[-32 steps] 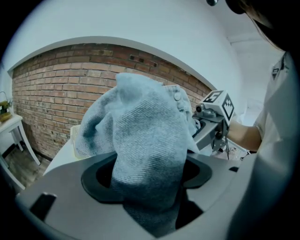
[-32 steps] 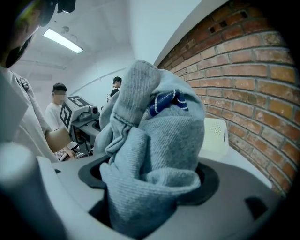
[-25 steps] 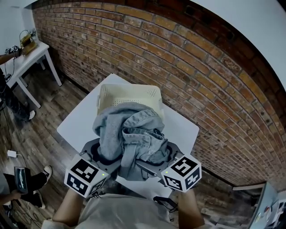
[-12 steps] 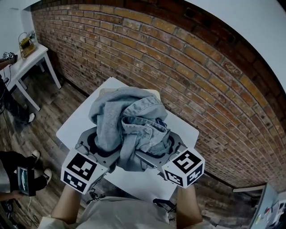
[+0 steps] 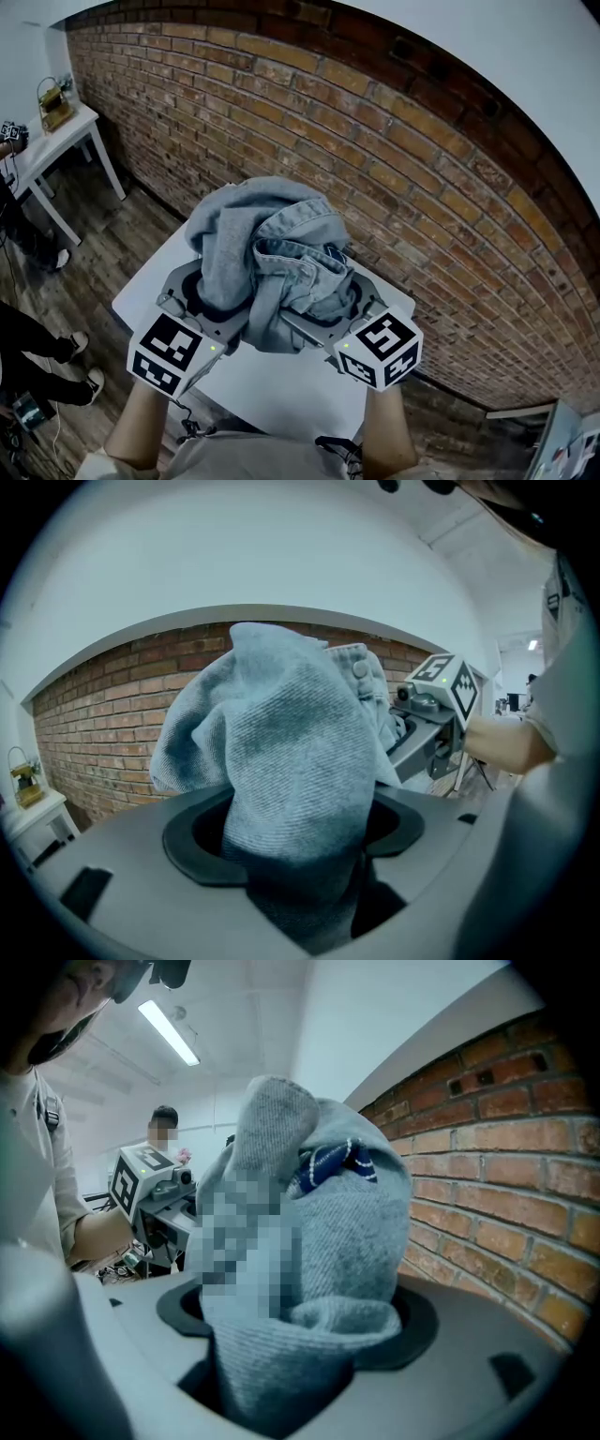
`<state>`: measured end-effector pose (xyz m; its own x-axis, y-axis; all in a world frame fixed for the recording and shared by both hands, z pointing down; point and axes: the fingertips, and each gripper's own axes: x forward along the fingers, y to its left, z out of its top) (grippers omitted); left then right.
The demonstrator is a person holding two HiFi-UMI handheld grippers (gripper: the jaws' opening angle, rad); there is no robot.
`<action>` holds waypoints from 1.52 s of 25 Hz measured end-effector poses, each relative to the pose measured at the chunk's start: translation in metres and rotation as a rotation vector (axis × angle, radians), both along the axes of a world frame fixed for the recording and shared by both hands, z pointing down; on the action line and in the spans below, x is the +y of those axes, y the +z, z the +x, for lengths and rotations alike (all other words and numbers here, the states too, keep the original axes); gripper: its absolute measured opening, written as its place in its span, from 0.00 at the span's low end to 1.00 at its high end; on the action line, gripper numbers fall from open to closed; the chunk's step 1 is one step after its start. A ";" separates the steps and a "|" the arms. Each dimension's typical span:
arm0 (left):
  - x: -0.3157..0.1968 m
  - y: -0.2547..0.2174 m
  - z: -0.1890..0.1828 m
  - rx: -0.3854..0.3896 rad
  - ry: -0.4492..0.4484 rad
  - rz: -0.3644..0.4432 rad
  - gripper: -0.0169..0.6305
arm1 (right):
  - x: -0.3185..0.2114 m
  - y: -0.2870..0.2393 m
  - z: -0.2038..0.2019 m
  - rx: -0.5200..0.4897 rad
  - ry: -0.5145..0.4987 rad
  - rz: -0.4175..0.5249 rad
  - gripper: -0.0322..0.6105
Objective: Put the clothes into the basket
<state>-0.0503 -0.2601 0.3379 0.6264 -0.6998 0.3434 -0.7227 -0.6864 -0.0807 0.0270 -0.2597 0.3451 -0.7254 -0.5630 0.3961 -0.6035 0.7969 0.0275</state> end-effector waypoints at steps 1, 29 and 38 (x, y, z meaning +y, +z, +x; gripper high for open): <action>-0.006 0.000 0.000 0.003 -0.003 0.005 0.53 | -0.006 -0.001 0.000 0.003 -0.002 0.007 0.67; -0.133 0.103 -0.011 0.031 -0.066 -0.145 0.53 | -0.135 0.095 -0.009 0.091 0.016 -0.057 0.67; -0.148 0.165 -0.004 0.000 -0.076 -0.386 0.53 | -0.150 0.157 0.002 0.140 0.062 -0.304 0.67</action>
